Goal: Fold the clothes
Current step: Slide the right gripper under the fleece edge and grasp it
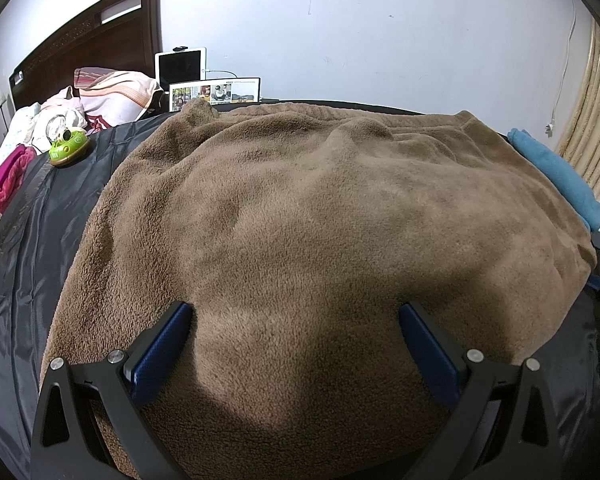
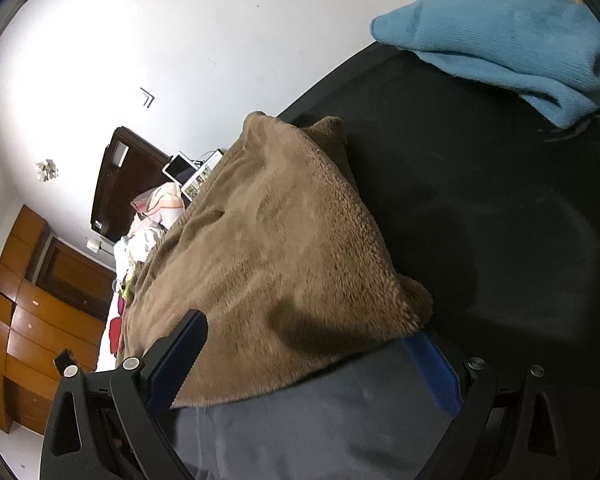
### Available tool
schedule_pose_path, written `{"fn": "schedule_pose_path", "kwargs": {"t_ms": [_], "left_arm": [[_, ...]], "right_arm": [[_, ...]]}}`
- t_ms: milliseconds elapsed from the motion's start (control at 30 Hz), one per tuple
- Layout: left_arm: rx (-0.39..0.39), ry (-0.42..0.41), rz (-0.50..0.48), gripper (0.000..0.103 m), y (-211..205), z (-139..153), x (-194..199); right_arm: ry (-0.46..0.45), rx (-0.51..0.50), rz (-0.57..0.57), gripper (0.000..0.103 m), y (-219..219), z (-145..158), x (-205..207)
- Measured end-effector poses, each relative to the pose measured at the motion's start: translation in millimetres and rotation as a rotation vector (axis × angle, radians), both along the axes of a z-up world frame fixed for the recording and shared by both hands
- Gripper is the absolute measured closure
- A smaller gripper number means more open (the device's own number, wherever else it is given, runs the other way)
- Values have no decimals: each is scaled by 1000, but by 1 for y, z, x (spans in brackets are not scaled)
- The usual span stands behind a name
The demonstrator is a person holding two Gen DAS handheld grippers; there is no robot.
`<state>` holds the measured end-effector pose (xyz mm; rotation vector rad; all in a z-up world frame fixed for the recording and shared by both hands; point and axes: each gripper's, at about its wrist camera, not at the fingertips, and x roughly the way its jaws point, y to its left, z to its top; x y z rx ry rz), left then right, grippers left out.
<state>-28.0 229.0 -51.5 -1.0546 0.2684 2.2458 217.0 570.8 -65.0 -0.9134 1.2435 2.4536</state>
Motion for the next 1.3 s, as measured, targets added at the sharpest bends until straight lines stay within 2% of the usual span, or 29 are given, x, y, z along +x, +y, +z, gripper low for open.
{"fn": "schedule_pose_path", "kwargs": {"t_ms": [233,433,500,567,600,667,767,967,1300], "left_arm": [[-1,1,1,1,0,0,0],[-1,1,1,1,0,0,0],[-2,1,1,1,0,0,0],[-3,1,1,1,0,0,0],[-3,1,1,1,0,0,0],[-3,1,1,1,0,0,0],[-2,1,1,1,0,0,1],[9,-8,-2,1,-2,0,1],[-31,-1,-17,1,0,0,24]], "right_arm": [[73,-44,-39,4,9,-5,-12],[58,-2,-24,5,2,-4,-31],[46,21,-19,9,-2,-3,-36],[30,35,-19,27,-4,-4,-41],[22,38,-24,33,-3,-5,-41],[5,42,-36,52,-1,-7,-40],[3,29,-45,65,2,-12,-35],[24,30,-48,72,1,-10,-24],[40,41,-39,75,-2,-3,6]]}}
